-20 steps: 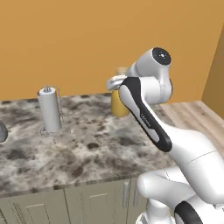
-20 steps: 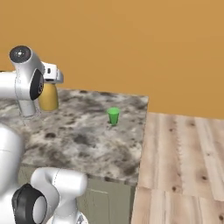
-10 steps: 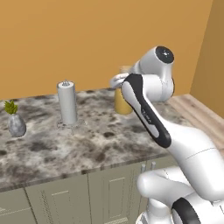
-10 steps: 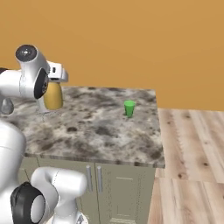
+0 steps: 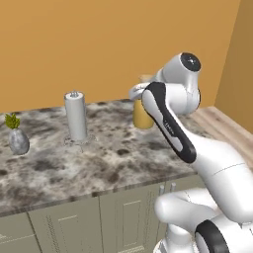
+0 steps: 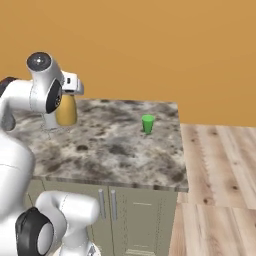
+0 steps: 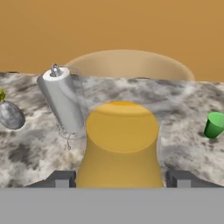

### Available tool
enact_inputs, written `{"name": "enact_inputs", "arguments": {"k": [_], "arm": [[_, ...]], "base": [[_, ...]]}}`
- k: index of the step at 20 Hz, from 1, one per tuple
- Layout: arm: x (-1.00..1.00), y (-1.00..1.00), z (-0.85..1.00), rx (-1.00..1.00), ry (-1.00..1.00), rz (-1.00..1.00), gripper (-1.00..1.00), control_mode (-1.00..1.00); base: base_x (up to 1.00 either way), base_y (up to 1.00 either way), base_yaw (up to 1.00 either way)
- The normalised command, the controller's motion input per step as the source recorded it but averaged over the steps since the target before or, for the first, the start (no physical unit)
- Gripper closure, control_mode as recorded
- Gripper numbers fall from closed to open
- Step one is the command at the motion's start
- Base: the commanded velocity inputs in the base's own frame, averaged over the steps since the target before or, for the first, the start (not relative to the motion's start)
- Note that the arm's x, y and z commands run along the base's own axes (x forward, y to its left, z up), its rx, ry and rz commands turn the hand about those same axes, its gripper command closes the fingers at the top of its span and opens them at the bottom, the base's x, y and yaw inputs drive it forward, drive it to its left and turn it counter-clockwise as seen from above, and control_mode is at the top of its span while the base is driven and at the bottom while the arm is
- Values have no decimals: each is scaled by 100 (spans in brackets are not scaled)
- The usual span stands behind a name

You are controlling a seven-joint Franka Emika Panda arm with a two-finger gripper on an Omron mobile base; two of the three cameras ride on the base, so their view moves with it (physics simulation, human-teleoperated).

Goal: Place the pitcher and cup on the dining counter for serving.

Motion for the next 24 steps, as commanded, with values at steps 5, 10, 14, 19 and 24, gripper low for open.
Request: {"name": "enact_inputs", "arguments": {"k": [5,10,14,19,24], "arm": [[50,-41,-26,0,0,4,100,-100],[55,-33,-50,0,0,20,100,-100],[62,-7,-45,0,1,18,100,-100],[58,1,-31,1,3,18,100,-100],[34,29,-51,16,2,16,100,-100]], "base": [[0,0,0],[0,0,0],[0,0,0],[0,0,0],[0,0,0]]}}
